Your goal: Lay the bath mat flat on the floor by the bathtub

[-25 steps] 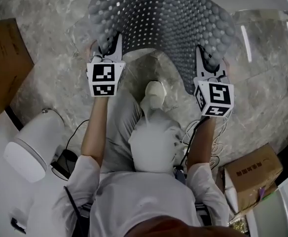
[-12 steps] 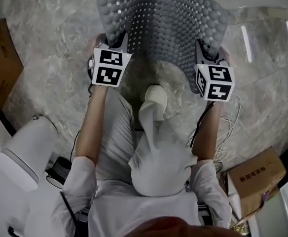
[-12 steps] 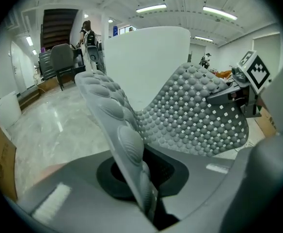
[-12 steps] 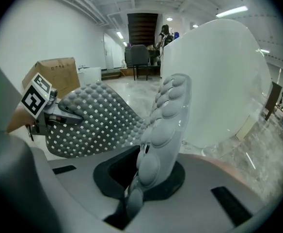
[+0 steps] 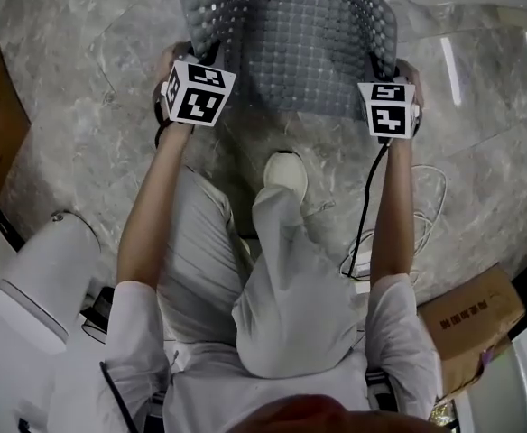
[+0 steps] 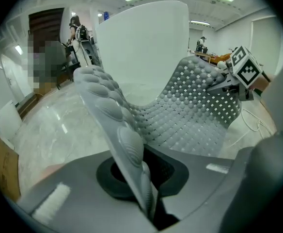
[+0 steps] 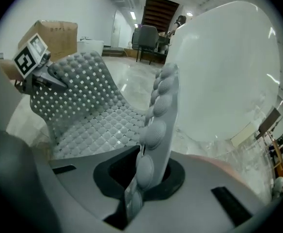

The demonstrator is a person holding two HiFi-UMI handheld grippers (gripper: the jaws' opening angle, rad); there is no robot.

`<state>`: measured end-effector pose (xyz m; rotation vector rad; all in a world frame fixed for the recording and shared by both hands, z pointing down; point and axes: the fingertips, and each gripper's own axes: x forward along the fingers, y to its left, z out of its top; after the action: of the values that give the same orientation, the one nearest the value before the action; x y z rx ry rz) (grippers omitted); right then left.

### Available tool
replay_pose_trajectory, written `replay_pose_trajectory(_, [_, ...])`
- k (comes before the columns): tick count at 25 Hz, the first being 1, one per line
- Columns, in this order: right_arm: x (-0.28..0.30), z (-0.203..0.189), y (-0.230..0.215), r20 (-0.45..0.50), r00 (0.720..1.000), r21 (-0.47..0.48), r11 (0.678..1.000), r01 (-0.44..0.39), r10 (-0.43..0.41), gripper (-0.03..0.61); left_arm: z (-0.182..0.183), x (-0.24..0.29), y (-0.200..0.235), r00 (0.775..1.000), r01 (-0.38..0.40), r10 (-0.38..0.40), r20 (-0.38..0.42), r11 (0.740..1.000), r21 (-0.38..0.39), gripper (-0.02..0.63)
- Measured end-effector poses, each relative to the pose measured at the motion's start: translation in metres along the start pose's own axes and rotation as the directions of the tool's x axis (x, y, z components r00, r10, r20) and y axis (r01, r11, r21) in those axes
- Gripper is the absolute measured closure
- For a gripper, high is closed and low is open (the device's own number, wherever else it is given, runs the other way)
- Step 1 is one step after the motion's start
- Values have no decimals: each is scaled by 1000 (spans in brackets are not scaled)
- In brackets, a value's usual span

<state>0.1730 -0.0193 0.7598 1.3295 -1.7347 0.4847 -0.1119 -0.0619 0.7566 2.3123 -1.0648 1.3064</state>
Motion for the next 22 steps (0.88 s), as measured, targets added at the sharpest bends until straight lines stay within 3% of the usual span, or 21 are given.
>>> replay_pose_trajectory(7, [51, -36, -32, -57, 997, -32, 998, 49, -51, 552, -37, 44, 50, 998, -6, 4, -56, 999, -33, 593])
replay_pose_trajectory(13, [78, -69, -72, -40, 999, 177, 984, -23, 30, 545, -64, 69, 80, 996, 67, -75, -39, 983, -170, 580])
replay_pose_trajectory(17, [90, -86, -83, -39, 995, 202, 976, -85, 94, 516, -80, 82, 102, 996, 82, -91, -21, 958, -275, 537])
replay_pose_trajectory(22, [98, -92, -95, -3, 989, 268, 953, -143, 150, 430, -86, 82, 123, 996, 78, -89, -27, 958, -276, 476])
